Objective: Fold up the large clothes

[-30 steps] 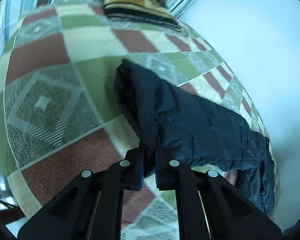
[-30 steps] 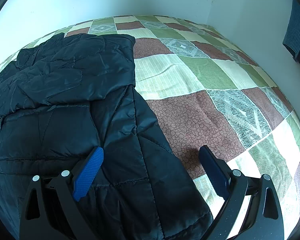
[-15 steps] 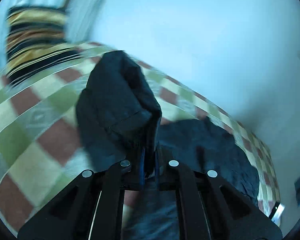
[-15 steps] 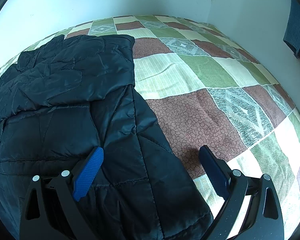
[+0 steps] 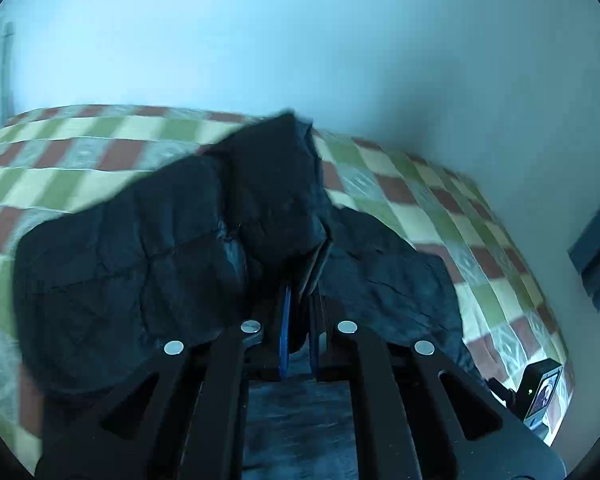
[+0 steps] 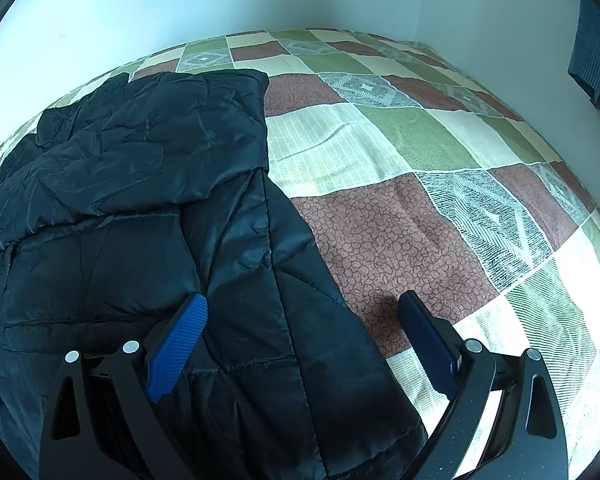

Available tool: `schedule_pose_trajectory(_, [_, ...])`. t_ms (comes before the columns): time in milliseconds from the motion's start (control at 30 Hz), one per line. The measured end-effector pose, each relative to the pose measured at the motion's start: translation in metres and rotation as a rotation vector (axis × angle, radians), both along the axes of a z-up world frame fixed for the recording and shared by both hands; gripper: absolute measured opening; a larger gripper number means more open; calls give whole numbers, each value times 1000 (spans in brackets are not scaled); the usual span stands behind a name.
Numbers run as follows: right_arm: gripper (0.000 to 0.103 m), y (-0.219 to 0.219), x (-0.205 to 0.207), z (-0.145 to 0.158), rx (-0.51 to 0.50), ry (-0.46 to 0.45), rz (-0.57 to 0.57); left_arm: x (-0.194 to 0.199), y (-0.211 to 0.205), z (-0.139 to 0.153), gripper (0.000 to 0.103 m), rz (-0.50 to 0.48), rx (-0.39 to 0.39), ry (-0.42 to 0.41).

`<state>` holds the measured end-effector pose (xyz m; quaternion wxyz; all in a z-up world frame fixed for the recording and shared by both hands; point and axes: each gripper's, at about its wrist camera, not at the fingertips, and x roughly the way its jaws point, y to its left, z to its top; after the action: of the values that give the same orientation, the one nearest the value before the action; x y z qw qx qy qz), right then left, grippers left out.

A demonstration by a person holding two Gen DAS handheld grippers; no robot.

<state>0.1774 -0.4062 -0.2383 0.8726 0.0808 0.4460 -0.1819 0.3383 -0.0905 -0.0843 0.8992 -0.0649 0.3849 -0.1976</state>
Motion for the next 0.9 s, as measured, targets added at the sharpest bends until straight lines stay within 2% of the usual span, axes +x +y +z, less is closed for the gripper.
schedule_pose_trajectory(233, [95,-3,0,-1,14,-2,2,7,-96,-39,7,-141,42,71])
schedule_pose_trajectory(633, [95,-4,1,-1,20,-1,2,16,-162,-97,8,-197,137,152])
schedule_pose_trajectory(733, [95,-4,1,-1,20,-2,2,13,-162,-98,13,-203,137,146])
schedule_pose_trajectory(767, [95,-4,1,-1,20,-3,2,10,-160,-94,21,-204,128,144])
schedule_pose_trajectory(800, [95,-5,1,-1,21,-3,2,6,-156,-90,34,-212,115,144])
schedule_pose_trajectory(867, [95,-5,1,-1,24,-3,2,-4,-145,-76,53,-216,103,136])
schedule_pose_trajectory(900, [95,-4,0,-1,26,-4,1,-8,-138,-70,54,-219,97,127])
